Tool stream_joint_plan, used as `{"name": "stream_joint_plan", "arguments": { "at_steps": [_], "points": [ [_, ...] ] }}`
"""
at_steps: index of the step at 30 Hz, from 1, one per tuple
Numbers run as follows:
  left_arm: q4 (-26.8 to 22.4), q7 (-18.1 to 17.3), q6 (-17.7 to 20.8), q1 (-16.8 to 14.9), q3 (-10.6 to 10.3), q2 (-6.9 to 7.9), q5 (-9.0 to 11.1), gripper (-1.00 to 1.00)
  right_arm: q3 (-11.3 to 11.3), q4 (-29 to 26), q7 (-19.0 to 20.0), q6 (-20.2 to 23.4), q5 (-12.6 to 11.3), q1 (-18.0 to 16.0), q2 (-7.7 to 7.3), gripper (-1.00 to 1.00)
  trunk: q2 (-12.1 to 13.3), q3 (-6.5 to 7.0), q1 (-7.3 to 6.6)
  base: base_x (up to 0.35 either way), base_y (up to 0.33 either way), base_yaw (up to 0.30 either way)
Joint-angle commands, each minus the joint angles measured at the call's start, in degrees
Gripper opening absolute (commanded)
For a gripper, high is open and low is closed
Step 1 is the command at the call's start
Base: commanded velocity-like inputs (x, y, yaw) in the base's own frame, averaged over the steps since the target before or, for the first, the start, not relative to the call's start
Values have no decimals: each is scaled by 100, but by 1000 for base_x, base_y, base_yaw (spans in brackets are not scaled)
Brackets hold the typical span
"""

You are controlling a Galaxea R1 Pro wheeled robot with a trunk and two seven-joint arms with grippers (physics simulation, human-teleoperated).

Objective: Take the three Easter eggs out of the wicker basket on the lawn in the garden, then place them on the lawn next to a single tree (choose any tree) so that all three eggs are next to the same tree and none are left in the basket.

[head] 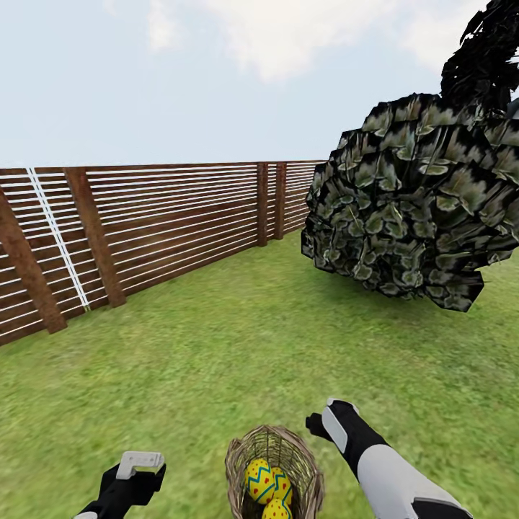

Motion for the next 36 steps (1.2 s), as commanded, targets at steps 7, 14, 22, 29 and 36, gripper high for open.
{"name": "stream_joint_plan", "arguments": {
  "at_steps": [7, 14, 22, 29, 36],
  "points": [
    [-22, 4, 56, -1, 63, 5, -5, 100, 16, -71, 21, 13, -65, -60, -68, 100, -294, -138, 158, 0, 0, 0],
    [-19, 11, 63, -7, 400, -2, -8, 100, 67, -75, 41, 6, -62, -70, -72, 100, -575, -263, 312, 0, 0, 0],
    [22, 12, 60, -17, 470, -5, -10, 100, 79, -87, 44, -3, -56, -64, -69, 100, -896, -407, 487, 0, 0, 0],
    [34, 15, 61, -19, 476, -7, -10, 100, 95, -93, 41, 38, -53, -117, -52, 100, -1176, -533, 641, 0, 0, 0],
    [36, 15, 59, -19, 481, -7, -12, 100, 91, -11, 36, 78, -56, -324, -59, 100, -1457, -658, 795, 0, 0, 0]
  ]
}}
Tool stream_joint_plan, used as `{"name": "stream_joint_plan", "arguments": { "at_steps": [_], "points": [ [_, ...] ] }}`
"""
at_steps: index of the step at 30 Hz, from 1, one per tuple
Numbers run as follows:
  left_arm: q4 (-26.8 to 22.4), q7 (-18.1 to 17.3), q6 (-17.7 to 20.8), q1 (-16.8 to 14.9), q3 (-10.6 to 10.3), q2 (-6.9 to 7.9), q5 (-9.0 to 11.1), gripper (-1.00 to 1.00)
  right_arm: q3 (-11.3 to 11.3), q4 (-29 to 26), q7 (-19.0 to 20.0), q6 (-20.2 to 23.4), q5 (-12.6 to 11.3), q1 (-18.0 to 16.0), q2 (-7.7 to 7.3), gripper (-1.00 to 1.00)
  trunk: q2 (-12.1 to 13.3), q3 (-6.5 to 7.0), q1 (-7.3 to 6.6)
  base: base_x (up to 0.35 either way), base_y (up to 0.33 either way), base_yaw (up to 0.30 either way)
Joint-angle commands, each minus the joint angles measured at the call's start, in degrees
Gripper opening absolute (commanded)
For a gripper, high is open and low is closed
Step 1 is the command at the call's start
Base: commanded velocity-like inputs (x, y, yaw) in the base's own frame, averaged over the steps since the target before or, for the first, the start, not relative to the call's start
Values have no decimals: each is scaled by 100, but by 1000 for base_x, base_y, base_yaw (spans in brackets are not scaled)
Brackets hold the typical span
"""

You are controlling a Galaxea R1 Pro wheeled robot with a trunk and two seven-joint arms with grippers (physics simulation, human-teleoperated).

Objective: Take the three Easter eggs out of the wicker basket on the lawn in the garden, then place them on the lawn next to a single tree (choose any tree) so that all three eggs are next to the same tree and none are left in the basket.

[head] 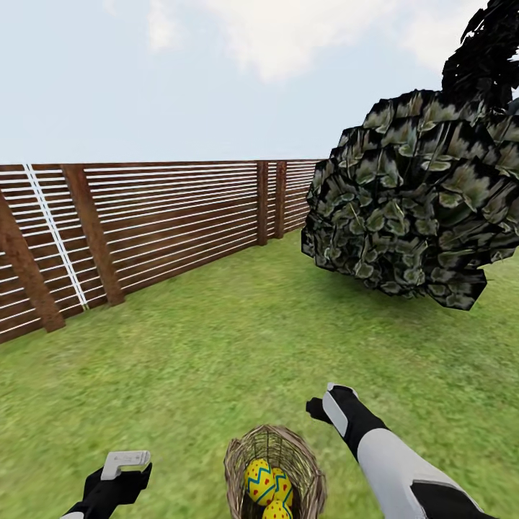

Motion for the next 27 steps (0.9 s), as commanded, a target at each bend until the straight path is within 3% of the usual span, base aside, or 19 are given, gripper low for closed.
{"name": "stream_joint_plan", "arguments": {
  "at_steps": [1, 27],
  "points": [
    [-14, -12, 32, 0, 4, -1, -2, 100, -11, -5, -43, 15, -60, -11, 3, 100, -49, -27, 24, 0, 0, 0],
    [-6, -11, 31, 0, 7, 4, -5, 100, -10, 15, -45, 31, -57, -58, -1, 100, -1092, -493, 595, 0, 0, 0]
  ]
}}
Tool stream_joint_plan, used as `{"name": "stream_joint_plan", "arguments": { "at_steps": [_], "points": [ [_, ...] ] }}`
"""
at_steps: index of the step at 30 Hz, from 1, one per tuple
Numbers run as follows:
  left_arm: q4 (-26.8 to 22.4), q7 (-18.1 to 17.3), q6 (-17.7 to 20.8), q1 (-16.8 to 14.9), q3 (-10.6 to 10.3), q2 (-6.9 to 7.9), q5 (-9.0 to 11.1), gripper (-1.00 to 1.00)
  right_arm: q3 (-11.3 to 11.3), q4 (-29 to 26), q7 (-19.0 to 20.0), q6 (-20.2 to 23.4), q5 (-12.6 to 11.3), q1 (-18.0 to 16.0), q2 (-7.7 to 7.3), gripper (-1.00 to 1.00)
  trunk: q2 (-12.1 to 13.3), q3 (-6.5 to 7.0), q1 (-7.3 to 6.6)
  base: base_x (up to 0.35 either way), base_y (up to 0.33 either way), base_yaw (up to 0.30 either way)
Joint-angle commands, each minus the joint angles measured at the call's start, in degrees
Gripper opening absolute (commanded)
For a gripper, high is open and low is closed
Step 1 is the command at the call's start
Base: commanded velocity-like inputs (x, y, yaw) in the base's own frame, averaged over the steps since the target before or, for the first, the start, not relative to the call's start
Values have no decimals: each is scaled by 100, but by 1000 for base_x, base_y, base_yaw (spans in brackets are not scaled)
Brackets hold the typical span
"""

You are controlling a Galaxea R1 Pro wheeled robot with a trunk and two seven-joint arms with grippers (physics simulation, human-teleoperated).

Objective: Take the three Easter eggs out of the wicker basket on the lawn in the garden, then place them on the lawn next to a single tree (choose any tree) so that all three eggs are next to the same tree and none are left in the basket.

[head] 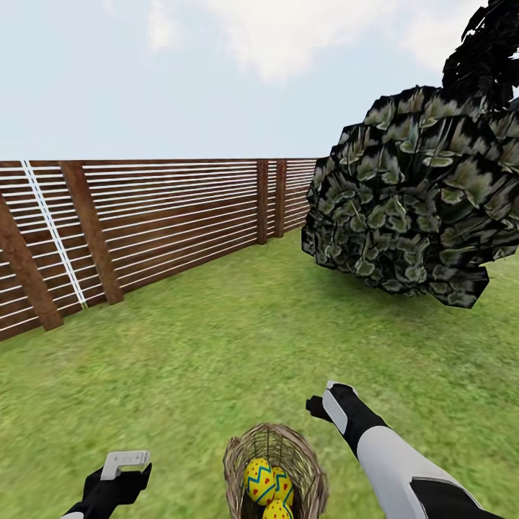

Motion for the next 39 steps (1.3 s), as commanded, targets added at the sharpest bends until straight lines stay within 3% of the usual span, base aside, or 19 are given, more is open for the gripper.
{"name": "stream_joint_plan", "arguments": {
  "at_steps": [1, 13, 26, 39],
  "points": [
    [-13, -12, 30, 0, 3, 1, -3, 100, -12, -10, -45, 14, -61, -2, 4, 100, -47, -25, 24, 0, 0, 0],
    [-17, -14, 36, 0, 5, 1, -3, 100, -26, 324, -65, 248, -65, -164, -10, 100, -529, -241, 287, 0, 0, 0],
    [-17, -15, 37, 8, 1, 1, -3, 100, -79, 644, -55, 221, -59, -195, -18, 100, -1050, -474, 573, 0, 0, 0],
    [-15, -14, 32, 1, 11, 1, 2, 100, -80, 622, -62, 261, -75, -255, -282, 100, -1571, -707, 858, 0, 0, 0]
  ]
}}
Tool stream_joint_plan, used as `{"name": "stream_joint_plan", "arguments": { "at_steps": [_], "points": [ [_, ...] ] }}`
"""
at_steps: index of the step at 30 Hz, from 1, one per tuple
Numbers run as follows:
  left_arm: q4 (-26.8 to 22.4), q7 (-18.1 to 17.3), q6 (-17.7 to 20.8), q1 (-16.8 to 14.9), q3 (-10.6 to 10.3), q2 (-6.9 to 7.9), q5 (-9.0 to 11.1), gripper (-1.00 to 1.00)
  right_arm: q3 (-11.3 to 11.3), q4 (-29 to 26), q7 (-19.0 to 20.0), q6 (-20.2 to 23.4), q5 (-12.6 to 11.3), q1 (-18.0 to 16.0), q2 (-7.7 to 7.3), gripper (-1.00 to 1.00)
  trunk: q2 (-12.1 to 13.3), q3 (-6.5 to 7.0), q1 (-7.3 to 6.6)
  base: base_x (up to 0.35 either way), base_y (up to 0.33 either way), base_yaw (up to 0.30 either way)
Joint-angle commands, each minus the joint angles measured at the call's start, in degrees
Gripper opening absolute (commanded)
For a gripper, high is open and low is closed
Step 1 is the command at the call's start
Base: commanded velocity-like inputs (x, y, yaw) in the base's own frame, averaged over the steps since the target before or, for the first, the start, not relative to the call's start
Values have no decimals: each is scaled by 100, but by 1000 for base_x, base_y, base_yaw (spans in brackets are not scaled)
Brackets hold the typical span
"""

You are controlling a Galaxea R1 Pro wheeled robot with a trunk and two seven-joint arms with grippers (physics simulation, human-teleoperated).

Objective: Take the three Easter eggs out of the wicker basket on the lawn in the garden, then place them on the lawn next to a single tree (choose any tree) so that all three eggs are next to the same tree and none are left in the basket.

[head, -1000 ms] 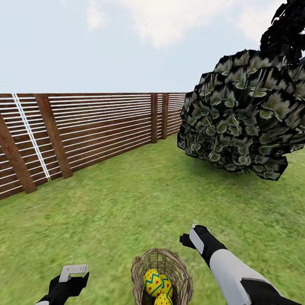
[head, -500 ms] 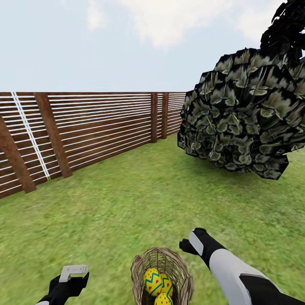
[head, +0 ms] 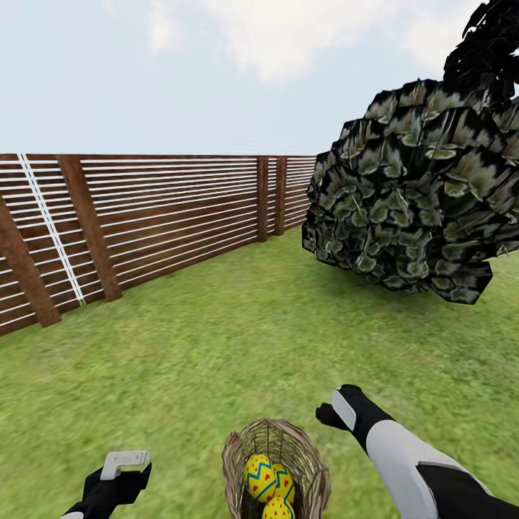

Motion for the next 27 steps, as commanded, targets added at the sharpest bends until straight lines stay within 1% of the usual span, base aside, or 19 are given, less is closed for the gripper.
{"name": "stream_joint_plan", "arguments": {
  "at_steps": [1, 27],
  "points": [
    [-12, -10, 30, 0, 2, 0, -2, 100, -22, -11, -50, 11, -62, -4, 0, 100, -46, -24, 23, 0, 0, 0],
    [-8, -10, 23, 9, -5, -1, 0, 100, 1, -3, -50, 3, -64, -13, 45, 100, -1088, -491, 594, 0, 0, 0]
  ]
}}
